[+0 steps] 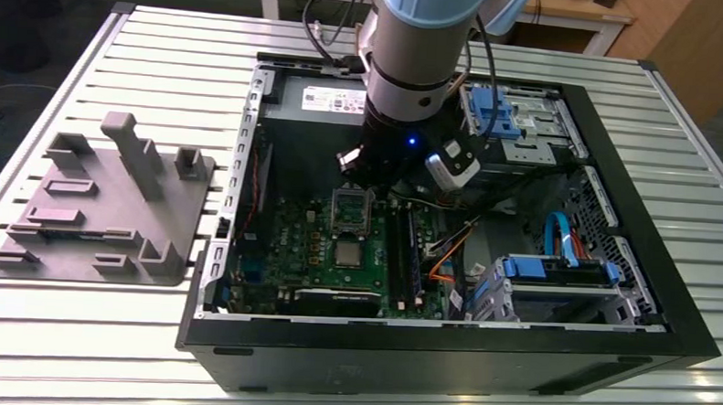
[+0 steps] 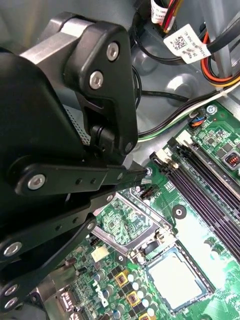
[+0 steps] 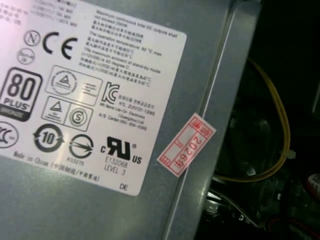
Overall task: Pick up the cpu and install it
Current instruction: 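Close the cpu cover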
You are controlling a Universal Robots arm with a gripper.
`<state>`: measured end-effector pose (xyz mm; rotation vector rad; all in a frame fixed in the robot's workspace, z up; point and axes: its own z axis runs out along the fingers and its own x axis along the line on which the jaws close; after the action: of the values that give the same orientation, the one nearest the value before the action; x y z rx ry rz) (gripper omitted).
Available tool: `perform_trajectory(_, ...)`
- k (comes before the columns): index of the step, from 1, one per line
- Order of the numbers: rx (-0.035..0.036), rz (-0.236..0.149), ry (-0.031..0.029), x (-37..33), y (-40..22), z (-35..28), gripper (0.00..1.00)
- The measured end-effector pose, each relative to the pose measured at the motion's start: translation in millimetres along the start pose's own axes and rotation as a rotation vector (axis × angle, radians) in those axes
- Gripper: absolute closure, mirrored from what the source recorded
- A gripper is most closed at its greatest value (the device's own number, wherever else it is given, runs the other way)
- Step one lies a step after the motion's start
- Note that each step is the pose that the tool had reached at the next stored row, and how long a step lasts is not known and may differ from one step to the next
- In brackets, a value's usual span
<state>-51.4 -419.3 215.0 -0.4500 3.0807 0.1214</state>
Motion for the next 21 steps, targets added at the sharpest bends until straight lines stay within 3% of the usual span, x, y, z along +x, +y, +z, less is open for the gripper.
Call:
perform_trajectory(3,-0.0002,-0.010,0.0010,0.0,0.0,-0.2,0.90)
perform_trajectory(9,-0.0032,-0.092,0.0069,0.0,0.0,-0.2,0.90)
perform_trajectory(17,-0.0043,-0.124,0.0093,-0.1,0.1,-6.6,0.90)
perform_trajectory(21,0.0005,-0.156,0.0140,-0.1,0.0,-6.9,0.90)
